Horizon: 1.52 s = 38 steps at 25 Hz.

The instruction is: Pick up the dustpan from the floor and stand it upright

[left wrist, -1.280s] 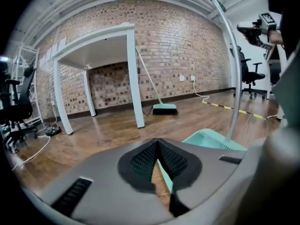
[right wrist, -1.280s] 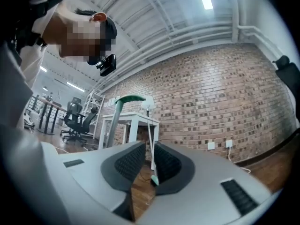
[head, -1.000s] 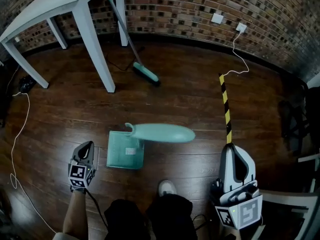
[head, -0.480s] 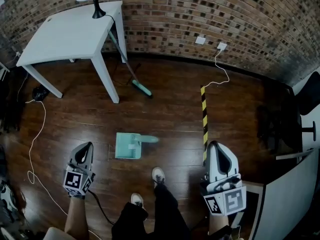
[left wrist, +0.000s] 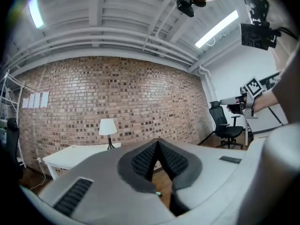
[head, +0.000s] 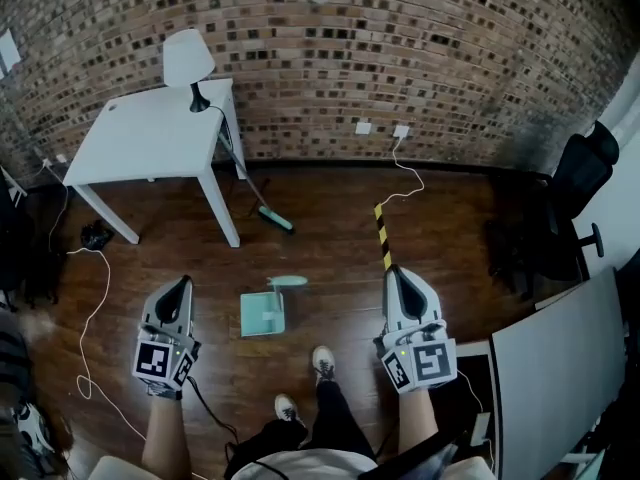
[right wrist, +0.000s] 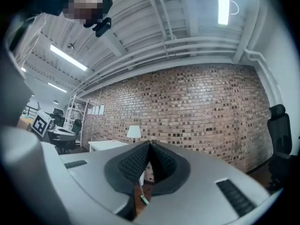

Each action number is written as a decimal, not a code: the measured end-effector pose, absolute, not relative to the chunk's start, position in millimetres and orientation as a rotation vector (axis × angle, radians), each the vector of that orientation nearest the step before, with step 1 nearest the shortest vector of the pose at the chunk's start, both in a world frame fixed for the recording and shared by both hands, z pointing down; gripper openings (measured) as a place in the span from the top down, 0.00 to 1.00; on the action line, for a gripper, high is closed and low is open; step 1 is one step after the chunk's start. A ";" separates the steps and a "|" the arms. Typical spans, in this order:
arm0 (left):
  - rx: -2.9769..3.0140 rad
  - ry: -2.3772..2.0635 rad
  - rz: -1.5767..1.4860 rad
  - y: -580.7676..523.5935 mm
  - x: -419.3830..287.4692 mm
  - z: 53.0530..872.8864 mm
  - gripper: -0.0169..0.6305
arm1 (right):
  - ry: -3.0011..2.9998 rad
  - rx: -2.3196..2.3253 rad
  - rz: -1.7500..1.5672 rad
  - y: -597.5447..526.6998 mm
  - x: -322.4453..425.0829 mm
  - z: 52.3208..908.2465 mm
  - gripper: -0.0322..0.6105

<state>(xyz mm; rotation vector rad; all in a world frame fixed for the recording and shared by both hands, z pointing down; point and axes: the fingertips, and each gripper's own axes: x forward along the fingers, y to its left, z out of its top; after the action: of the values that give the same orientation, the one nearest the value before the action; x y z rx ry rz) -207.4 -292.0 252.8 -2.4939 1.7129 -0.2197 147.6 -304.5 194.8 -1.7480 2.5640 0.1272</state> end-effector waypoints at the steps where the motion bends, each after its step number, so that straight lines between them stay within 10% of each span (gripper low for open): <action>1: -2.493 1.707 -0.221 -286.6 -203.1 244.4 0.97 | 2.569 -1.749 0.133 -299.3 146.4 191.0 0.98; 38: -2.457 1.588 -0.090 -31.4 -73.3 165.4 0.97 | 2.604 -1.603 0.166 -42.9 179.3 135.6 0.98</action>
<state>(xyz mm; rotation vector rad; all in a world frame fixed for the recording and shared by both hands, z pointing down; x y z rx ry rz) -73.3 -31.4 165.4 -2.4570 1.5876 -0.0896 179.3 -42.9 135.6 -1.6029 2.6044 0.1664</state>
